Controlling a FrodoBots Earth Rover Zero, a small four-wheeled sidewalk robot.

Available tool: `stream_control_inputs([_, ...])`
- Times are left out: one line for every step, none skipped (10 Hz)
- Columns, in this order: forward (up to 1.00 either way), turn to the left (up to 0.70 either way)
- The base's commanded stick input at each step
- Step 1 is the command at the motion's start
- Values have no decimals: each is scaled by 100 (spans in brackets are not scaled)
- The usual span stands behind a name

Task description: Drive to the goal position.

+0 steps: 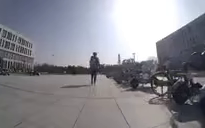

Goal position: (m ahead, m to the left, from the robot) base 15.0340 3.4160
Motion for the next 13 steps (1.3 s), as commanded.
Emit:
stream_control_inputs([50,0])
stream_control_inputs([50,0])
stream_control_inputs([50,0])
stream_control_inputs([50,0])
stream_control_inputs([50,0])
stream_control_inputs([50,0])
stream_control_inputs([50,0])
stream_control_inputs([50,0])
stream_control_inputs([50,0])
stream_control_inputs([50,0])
stream_control_inputs([50,0])
stream_control_inputs([50,0])
stream_control_inputs([50,0])
